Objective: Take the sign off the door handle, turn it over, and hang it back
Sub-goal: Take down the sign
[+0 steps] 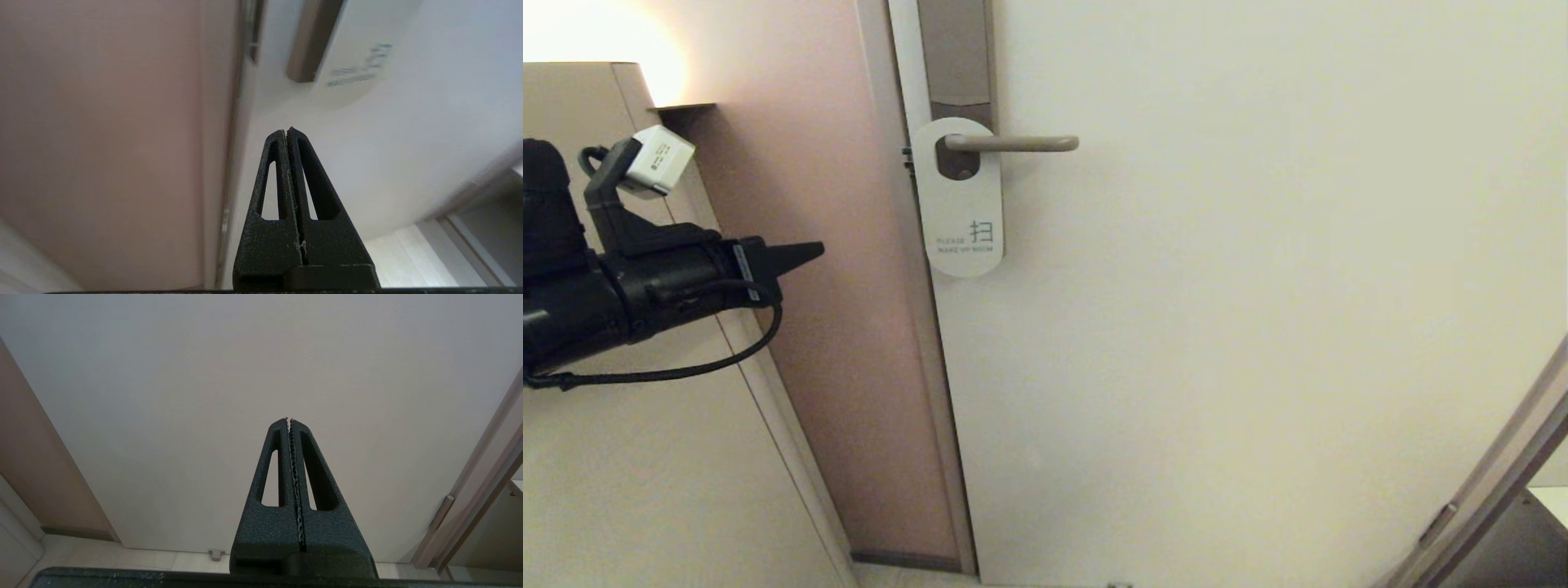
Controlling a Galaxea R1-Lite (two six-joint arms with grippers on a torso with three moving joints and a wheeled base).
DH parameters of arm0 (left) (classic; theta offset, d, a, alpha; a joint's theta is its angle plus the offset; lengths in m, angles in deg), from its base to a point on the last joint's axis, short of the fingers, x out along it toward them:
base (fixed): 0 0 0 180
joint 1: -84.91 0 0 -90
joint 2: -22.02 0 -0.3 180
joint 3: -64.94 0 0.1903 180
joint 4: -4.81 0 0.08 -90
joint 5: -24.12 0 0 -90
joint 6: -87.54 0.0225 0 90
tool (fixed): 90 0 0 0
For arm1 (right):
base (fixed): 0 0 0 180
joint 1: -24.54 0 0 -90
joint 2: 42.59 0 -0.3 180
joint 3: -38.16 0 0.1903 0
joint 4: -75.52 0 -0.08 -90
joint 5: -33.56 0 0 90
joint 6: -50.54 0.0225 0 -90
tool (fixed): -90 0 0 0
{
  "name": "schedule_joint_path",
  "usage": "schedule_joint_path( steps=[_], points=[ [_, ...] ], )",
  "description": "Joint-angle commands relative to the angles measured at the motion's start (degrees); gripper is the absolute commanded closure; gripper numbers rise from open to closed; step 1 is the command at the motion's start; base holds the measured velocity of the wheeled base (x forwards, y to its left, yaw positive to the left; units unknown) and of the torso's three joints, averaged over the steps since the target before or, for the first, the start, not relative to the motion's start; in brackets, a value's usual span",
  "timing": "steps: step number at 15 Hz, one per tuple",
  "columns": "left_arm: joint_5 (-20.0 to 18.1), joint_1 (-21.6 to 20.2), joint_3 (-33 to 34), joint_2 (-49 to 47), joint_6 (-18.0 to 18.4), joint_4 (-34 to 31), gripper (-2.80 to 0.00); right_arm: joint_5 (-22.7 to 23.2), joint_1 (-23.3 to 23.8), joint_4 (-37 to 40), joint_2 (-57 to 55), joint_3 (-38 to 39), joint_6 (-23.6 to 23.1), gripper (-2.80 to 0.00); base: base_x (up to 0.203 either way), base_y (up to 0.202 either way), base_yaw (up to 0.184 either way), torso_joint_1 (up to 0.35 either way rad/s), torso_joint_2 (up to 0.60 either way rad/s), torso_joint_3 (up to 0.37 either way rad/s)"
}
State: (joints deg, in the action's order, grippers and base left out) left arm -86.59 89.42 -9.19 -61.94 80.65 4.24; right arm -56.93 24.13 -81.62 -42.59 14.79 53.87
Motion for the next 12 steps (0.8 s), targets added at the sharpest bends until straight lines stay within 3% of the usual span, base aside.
schedule_joint_path(
  steps=[1,12],
  points=[
    [-2.40,-0.61,-0.54,-1.53,-0.06,0.14,0.00,-0.04,-0.02,-0.02,0.00,0.00,0.01,0.00,0.000,0.000,0.000,0.000,0.00,0.000],
    [-7.59,-0.90,-1.66,-10.63,-1.20,11.35,0.00,0.03,-0.02,-0.02,-0.08,0.00,0.01,0.00,0.000,0.000,0.000,0.000,0.00,0.000]
  ],
)
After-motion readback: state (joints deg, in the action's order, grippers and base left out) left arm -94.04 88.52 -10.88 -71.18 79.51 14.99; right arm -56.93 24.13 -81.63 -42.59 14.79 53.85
